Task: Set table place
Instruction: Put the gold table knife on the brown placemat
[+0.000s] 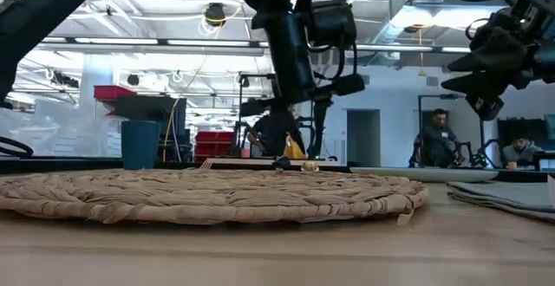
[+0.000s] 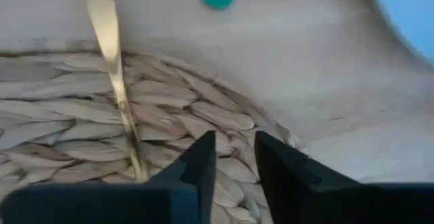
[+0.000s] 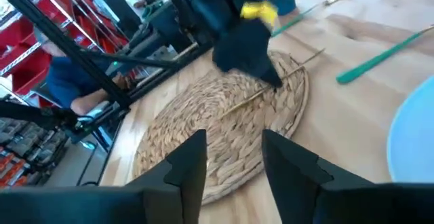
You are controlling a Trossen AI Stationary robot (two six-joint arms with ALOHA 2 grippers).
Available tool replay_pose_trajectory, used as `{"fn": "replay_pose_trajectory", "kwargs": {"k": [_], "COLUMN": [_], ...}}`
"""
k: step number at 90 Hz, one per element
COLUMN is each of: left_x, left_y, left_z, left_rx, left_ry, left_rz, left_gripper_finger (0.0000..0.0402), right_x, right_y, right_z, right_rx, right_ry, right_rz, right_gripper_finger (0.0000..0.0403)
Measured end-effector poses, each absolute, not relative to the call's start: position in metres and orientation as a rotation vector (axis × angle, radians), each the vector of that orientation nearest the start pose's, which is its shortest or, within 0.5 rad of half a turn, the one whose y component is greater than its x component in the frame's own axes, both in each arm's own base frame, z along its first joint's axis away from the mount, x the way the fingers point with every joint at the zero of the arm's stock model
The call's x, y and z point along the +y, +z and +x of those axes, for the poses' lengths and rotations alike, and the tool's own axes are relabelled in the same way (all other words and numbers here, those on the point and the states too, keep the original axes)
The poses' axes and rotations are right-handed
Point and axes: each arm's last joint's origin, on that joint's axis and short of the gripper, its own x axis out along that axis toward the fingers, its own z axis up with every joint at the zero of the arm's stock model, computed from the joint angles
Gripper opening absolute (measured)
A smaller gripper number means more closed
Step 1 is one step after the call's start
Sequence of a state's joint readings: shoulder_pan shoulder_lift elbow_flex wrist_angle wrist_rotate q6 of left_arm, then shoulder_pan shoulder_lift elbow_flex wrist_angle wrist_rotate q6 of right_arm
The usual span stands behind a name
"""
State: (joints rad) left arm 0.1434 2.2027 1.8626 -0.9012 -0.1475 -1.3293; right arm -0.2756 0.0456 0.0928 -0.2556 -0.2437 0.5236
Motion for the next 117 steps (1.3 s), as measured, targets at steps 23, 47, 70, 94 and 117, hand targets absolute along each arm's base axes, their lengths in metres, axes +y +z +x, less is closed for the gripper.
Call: {"fn": "replay_pose_trajectory", "kwargs": {"k": [23,47,70,94,117], "left_x": [0.022,0.008,0.007,-0.002,-0.004], "left_y": [0.199,0.194,0.184,0.176,0.169], "left_z": [0.431,0.434,0.44,0.44,0.439], "left_rx": [1.099,1.01,0.989,1.019,1.026], "left_ry": [1.194,1.229,1.212,1.214,1.212], "left_rz": [-1.14,-1.18,-1.208,-1.227,-1.218], "left_gripper_finger": [0.0181,0.0185,0.0185,0.0184,0.0087], "right_x": [-0.018,-0.018,-0.018,-0.018,-0.018], "right_y": [0.166,0.166,0.166,0.166,0.166], "right_z": [0.09,0.09,0.09,0.09,0.09], "right_rx": [0.206,0.207,0.207,0.208,0.209], "right_ry": [-0.086,-0.084,-0.085,-0.085,-0.084], "right_rz": [0.568,0.545,0.545,0.54,0.493], "right_gripper_finger": [0.0168,0.0166,0.0166,0.0166,0.0166]}}
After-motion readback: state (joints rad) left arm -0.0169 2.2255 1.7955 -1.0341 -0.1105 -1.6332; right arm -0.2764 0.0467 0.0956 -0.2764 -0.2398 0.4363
